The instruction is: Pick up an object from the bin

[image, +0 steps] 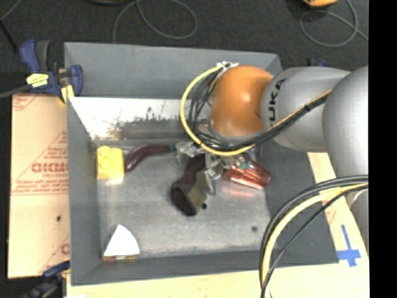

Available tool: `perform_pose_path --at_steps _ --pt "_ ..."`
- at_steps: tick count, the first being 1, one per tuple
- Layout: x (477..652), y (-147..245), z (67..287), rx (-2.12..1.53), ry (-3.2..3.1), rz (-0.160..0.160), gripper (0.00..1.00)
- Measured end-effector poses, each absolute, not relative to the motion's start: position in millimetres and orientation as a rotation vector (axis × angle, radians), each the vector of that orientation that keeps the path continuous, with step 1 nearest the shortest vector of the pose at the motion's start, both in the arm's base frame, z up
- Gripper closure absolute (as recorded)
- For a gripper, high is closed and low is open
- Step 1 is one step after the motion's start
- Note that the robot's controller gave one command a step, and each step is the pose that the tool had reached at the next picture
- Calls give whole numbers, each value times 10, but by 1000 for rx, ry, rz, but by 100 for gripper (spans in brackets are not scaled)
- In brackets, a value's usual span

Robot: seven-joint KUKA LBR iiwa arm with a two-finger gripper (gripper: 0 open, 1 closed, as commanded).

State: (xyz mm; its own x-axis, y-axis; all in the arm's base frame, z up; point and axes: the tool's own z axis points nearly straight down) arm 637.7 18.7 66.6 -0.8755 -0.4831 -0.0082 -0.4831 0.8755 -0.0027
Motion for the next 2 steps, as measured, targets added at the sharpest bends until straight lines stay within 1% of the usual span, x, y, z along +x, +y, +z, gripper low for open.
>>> perform_pose_path --at_steps 1,2 --pt "6358 230 745 -828 3020 -1 0" --pt "6401 186 701 -775 3028 0 100"
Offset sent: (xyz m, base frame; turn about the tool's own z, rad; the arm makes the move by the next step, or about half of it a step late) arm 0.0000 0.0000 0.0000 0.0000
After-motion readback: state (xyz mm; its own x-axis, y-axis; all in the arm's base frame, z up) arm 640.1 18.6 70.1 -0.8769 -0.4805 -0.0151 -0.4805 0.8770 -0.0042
